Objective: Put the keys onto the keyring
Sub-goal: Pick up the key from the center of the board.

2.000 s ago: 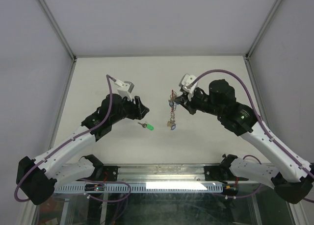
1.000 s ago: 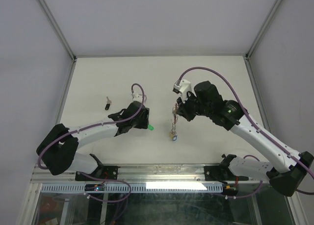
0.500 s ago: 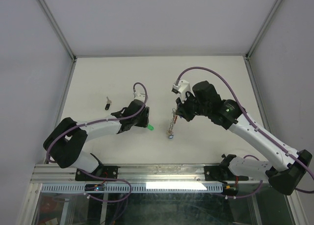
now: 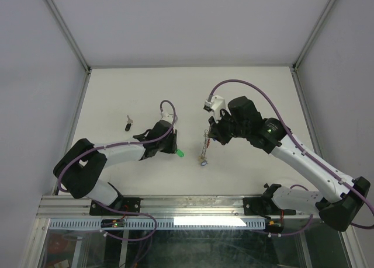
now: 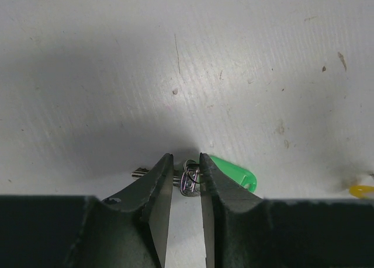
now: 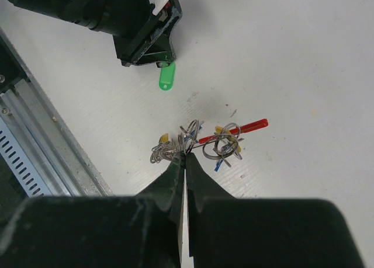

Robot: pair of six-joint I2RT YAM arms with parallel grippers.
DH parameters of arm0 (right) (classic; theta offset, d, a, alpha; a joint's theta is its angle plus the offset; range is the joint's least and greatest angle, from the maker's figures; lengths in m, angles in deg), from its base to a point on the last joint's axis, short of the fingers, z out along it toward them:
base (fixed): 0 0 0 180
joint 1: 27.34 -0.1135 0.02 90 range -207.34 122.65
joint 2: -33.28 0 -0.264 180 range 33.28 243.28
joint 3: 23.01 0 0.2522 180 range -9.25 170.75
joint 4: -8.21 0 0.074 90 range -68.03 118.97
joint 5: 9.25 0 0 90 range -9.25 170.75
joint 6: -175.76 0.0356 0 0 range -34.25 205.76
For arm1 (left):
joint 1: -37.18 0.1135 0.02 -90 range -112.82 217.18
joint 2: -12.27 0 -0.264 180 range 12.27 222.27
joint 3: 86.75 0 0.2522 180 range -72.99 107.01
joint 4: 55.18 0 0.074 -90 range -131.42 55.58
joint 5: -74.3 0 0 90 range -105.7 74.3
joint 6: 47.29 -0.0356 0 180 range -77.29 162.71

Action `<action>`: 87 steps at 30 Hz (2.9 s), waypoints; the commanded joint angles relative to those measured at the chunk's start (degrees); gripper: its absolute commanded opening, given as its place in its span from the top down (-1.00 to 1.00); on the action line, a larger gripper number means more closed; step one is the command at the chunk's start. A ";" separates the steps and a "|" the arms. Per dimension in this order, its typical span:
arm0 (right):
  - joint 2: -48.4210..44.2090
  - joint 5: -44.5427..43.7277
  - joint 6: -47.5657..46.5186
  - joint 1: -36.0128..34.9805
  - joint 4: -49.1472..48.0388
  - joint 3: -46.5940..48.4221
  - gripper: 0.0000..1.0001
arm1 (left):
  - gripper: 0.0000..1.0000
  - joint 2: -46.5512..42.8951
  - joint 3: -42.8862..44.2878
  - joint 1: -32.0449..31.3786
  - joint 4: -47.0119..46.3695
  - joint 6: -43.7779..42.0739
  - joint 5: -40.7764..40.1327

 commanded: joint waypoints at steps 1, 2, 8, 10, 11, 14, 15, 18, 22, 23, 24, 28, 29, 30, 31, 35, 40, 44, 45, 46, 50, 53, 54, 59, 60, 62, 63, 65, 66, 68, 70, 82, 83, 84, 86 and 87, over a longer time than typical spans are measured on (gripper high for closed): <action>-0.31 1.22 1.14 -0.23 -3.62 0.84 1.00 | 0.56 0.06 -0.13 0.21 -3.03 -1.09 1.16; -0.27 1.25 1.16 -0.23 -3.64 0.82 1.00 | 0.56 0.07 -0.06 0.16 -3.07 -1.10 1.29; -0.35 1.43 1.23 -0.20 -3.70 0.70 1.00 | 0.46 -1.41 0.97 0.17 -1.61 -1.93 0.28; -0.35 1.51 1.30 -0.25 -3.72 0.76 1.00 | 0.43 -2.00 1.95 0.22 -0.53 -2.54 -0.50; -0.44 1.52 1.31 -0.22 -3.67 0.75 1.00 | 0.38 -2.34 2.39 0.22 -0.05 -2.94 -0.66; -0.53 1.47 1.39 -0.25 -3.67 0.64 1.00 | 0.33 -2.80 3.41 0.09 0.85 -2.99 -0.60; -0.53 1.51 1.40 -0.26 -3.68 0.66 1.00 | 0.33 -2.87 3.53 0.07 0.99 -2.85 -0.52; -0.49 1.60 1.40 -0.27 -3.73 0.66 1.00 | 0.33 -3.02 3.44 0.09 1.82 -1.42 -0.87; -0.36 1.78 1.44 -0.25 -3.87 0.57 1.00 | 0.34 -3.68 3.15 -0.40 3.00 1.88 -2.41; -0.29 1.84 1.41 -0.21 -3.90 0.57 1.00 | 0.35 -3.66 3.14 -0.45 3.38 2.94 -2.93; -0.27 1.90 1.48 -0.25 -3.96 0.57 1.00 | 0.37 -3.70 3.13 -0.46 3.86 4.07 -3.47; -0.18 2.21 1.58 -0.24 -4.17 0.58 1.00 | 0.38 -3.54 2.81 -0.74 3.96 7.11 -4.09; -0.18 2.18 1.58 -0.23 -4.17 0.57 1.00 | 0.38 -3.36 2.83 -0.80 3.88 7.56 -4.12; -0.16 2.22 1.58 -0.28 -4.14 0.57 1.00 | 0.39 -3.14 2.88 -1.01 3.73 7.80 -3.87; -0.17 2.22 1.58 -0.23 -4.11 0.60 1.00 | 0.40 -2.89 2.94 -1.12 3.58 8.00 -3.66; -0.27 2.07 1.58 -0.26 -4.09 0.60 1.00 | 0.45 -2.10 2.63 -1.43 2.18 8.58 -2.63; -0.44 2.09 1.75 -0.26 -4.04 0.40 1.00 | 0.51 -1.37 2.42 -1.74 1.95 8.77 -2.50; -0.38 2.22 1.75 -0.20 -4.06 0.40 1.00 | 0.56 -1.04 2.04 -1.71 1.90 8.83 -2.73; -0.36 2.26 1.75 -0.20 -4.15 0.39 1.00 | 0.58 -0.95 2.02 -1.73 1.84 8.83 -2.65; -0.37 2.30 1.75 -0.20 -4.11 0.40 1.00 | 0.59 -0.84 2.02 -1.72 1.81 8.83 -2.64; -0.27 2.53 1.75 -0.25 -4.12 0.40 1.00 | 0.62 -0.34 1.99 -1.85 1.75 8.84 -2.47; -0.39 2.55 1.84 -0.22 -4.10 0.34 1.00 | 0.63 -0.19 1.85 -1.83 1.77 8.81 -2.29; -0.36 2.53 1.84 -0.21 -4.10 0.31 1.00 | 0.63 -0.14 1.74 -1.81 1.77 8.75 -2.33; -0.43 2.56 1.84 -0.25 -4.18 0.31 1.00 | 0.68 -0.03 1.75 -1.84 1.77 8.75 -2.46; -0.44 2.55 1.88 -0.21 -4.15 0.33 1.00 | 0.70 0.05 1.75 -1.87 1.64 8.75 -2.36; -0.51 2.56 1.93 -0.21 -4.18 0.23 1.00 | 0.75 0.06 1.81 -1.81 1.39 8.75 -2.13; -0.53 2.57 1.93 -0.21 -4.15 0.22 1.00 | 0.78 0.07 1.76 -1.84 1.25 8.70 -1.97; -0.61 2.49 1.88 -0.20 -4.12 0.15 1.00 | 0.84 -0.06 1.67 -1.86 0.89 8.74 -1.68; -0.69 2.49 1.92 -0.23 -4.15 0.14 1.00 | 0.88 -0.19 1.60 -1.84 0.70 8.75 -1.55; -0.79 2.40 2.00 -0.21 -4.11 0.13 1.00 | 0.95 -0.54 1.67 -1.83 0.47 8.75 -1.37; -0.95 2.30 1.97 -0.25 -4.13 0.05 1.00 | 1.00 -1.22 1.90 -1.86 0.34 8.75 -1.21; -2.68 0.01 2.49 -0.22 -6.59 -1.77 1.00 | 1.00 -8.50 0.35 -1.85 -3.28 4.71 0.44; -3.17 -0.13 2.58 -0.27 -7.76 -2.43 1.00 | 1.00 -9.18 0.01 -1.86 -3.88 3.92 0.89; -3.79 -0.15 2.75 -0.28 -9.28 -3.27 1.00 | 1.00 -9.88 -0.32 -1.83 -4.44 3.17 1.47; -5.44 -0.50 2.81 -0.21 -12.65 -5.26 1.00 | 1.00 -11.16 -0.53 -1.87 -5.29 1.09 2.54; -6.34 -0.58 2.77 -0.26 -14.19 -6.21 1.00 | 1.00 -11.75 -0.44 -1.86 -5.55 -0.10 3.21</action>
